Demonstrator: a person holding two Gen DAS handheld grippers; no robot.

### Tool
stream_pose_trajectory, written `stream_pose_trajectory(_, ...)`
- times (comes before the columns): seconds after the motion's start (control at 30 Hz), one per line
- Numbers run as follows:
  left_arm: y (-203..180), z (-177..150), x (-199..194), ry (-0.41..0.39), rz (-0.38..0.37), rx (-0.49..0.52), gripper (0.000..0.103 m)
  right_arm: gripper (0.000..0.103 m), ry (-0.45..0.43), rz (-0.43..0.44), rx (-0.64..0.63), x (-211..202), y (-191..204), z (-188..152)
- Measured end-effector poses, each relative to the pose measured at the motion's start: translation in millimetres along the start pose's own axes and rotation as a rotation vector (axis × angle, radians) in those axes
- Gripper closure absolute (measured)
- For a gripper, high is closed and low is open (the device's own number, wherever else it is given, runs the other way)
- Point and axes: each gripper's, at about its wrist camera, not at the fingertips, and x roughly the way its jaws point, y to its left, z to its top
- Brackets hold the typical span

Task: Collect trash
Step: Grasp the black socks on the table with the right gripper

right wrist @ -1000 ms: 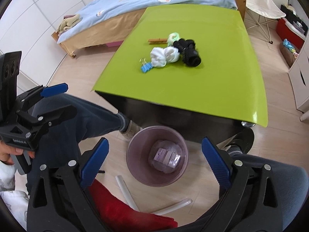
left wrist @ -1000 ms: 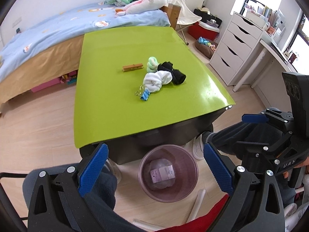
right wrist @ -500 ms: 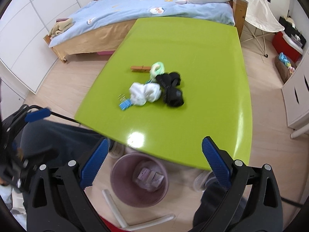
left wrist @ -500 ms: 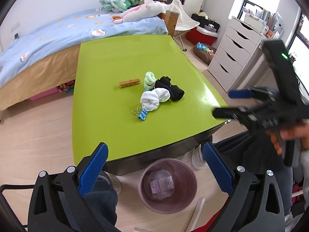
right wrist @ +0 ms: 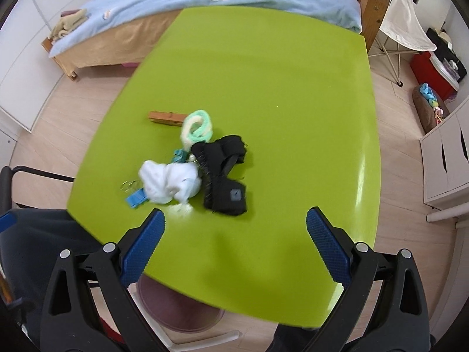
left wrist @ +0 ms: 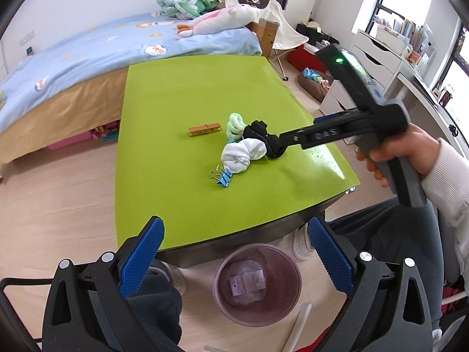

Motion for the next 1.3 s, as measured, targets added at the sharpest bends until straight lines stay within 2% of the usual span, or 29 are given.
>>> stream_pose_trajectory(0.2, 4, 1, 1, 0.001, 0.003, -0.007, 0.008, 0.023, 0.06, -0.021, -0.001, 29, -5, 12)
stream_pose_trajectory(0.57, 8, 0, 6, 0.014, 0.008, -0.019, 0.008, 0.044, 0.089, 0.03, -0.003, 48, 0, 13)
stream_pose_trajectory(0.67, 8, 0, 8, 0.018, 0.007, -0.02, 0.008, 0.053, 0.093, 0.045, -0.011, 51, 3, 14)
stream_pose_trajectory(0.73, 7, -1, 8, 0.021, 0.006, -0.019, 0.008, 0.065, 0.088, 0.062, -0.01, 52, 4, 14)
stream_pose_trajectory(0.93, 7, 1, 10, 0.026, 0.004, -0.018, 0.008, 0.081, 0.055, 0.071, -0.014, 47, 6, 12)
stream_pose_trajectory(1.3, -3, 24, 27, 0.029, -0.008, 0.037, 0.008, 0.083, -0.026, 0.089, 0.067, 14, -8, -11)
